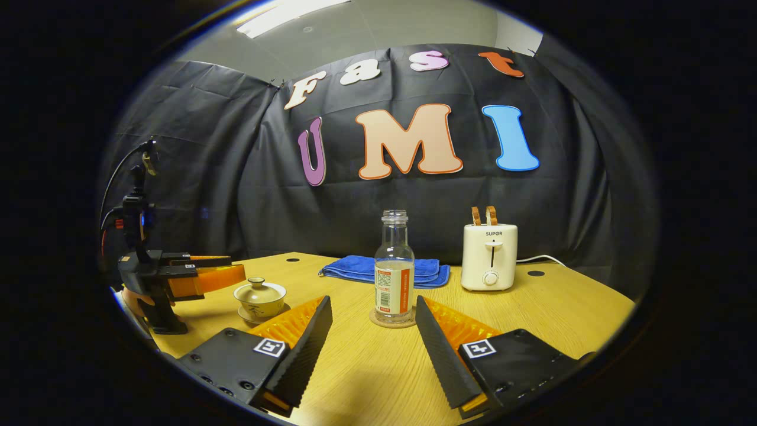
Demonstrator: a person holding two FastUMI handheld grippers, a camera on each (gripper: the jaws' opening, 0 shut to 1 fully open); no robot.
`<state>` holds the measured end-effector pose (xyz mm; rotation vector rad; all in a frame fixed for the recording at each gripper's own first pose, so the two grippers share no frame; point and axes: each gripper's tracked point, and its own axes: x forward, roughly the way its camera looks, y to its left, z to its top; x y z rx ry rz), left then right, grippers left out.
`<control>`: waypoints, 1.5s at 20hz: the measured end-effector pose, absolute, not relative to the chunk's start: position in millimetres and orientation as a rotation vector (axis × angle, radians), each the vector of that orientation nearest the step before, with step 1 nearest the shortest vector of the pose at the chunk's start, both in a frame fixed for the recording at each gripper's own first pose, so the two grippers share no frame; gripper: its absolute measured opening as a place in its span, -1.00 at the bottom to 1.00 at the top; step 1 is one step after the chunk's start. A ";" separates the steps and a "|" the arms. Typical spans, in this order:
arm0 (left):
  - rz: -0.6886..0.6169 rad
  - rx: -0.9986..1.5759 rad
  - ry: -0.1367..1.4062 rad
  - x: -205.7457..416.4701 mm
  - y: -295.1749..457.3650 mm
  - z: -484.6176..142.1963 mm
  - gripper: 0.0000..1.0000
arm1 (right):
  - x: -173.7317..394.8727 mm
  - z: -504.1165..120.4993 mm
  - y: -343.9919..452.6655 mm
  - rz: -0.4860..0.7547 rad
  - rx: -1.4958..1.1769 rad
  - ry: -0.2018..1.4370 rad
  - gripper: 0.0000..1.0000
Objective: Open the teacup lid with one hand, grasp the water bottle and pour water into the teacup with the other hand; after pouring, place the water bottle on the coaster and then close the teacup lid.
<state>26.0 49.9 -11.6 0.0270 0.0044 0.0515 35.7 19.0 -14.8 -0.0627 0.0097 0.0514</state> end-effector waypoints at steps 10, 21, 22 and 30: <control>0.256 0.034 0.002 8.5 84.5 -11.6 0.89 | 30.7 -12.3 -0.3 -0.044 -0.067 0.003 0.83; 0.263 0.032 0.005 8.8 86.9 -12.5 0.89 | 22.9 -8.0 -31.2 -0.218 -0.074 -0.009 0.84; 0.263 0.032 0.005 9.0 86.8 -12.2 0.88 | 22.7 -8.5 -34.1 -0.233 -0.074 -0.010 0.75; 0.263 0.032 0.004 9.4 86.6 -12.5 0.89 | 19.2 -6.9 -41.2 -0.279 -0.076 -0.013 0.92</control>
